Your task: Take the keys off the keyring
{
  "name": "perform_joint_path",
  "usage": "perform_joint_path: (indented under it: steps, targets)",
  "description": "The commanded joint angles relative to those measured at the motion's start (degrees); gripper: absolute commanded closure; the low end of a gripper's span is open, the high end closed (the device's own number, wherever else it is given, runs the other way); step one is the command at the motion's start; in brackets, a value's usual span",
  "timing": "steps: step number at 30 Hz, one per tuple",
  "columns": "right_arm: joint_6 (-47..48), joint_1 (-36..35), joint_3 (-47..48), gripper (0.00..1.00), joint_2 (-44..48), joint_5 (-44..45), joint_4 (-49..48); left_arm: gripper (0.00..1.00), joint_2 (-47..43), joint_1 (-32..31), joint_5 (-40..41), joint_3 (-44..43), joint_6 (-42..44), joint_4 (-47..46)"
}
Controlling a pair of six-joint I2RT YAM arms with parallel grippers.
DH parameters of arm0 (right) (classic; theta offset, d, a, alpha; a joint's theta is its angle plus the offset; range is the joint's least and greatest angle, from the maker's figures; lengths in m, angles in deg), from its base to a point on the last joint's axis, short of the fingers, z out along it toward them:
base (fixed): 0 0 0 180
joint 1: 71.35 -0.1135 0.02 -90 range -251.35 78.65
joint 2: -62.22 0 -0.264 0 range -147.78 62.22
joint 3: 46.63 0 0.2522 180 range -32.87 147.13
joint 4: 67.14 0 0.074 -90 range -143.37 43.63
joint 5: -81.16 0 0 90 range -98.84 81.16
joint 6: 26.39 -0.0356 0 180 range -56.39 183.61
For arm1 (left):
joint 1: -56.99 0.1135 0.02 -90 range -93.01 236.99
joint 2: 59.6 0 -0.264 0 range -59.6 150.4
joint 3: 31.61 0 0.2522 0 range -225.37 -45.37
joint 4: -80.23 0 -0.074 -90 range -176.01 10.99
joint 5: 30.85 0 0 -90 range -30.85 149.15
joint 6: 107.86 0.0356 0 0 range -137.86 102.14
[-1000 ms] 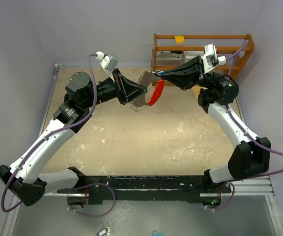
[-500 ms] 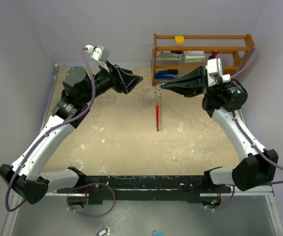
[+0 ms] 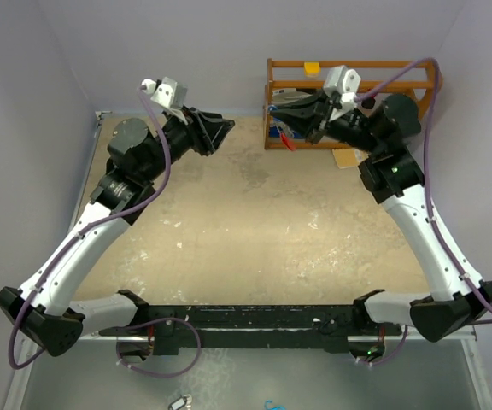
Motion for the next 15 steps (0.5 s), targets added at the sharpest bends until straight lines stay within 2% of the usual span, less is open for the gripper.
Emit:
perform_joint_path:
  steps: [1, 3, 7, 10, 13, 15]
  targets:
    - [15.60, -6.73, 9.00, 1.00, -0.65, 18.35, 22.25, 0.62, 0.63, -0.11, 1.91, -1.36, 4.40, -2.97]
    - [16.90, -9.04, 13.02, 1.00, -2.03, 24.59, 27.47, 0.62, 0.54, -0.11, 1.85, -0.24, 5.24, -5.20]
    - [16.08, -11.10, 22.20, 1.00, -6.87, 31.59, 39.41, 0.65, 0.63, -0.11, 2.08, 2.04, 6.37, -9.53]
    - [17.81, -16.86, 28.83, 1.00, -10.78, 42.13, 48.35, 0.66, 1.23, -0.15, 1.35, 2.72, 7.57, -10.86]
    - [18.18, -21.79, 34.45, 1.00, -14.44, 52.82, 54.53, 0.66, 1.33, -0.11, 1.52, 4.20, 8.38, -11.84]
    - [17.25, -23.26, 35.67, 1.00, -15.41, 55.38, 56.39, 0.66, 1.14, -0.11, 3.05, 5.07, 9.08, -11.82]
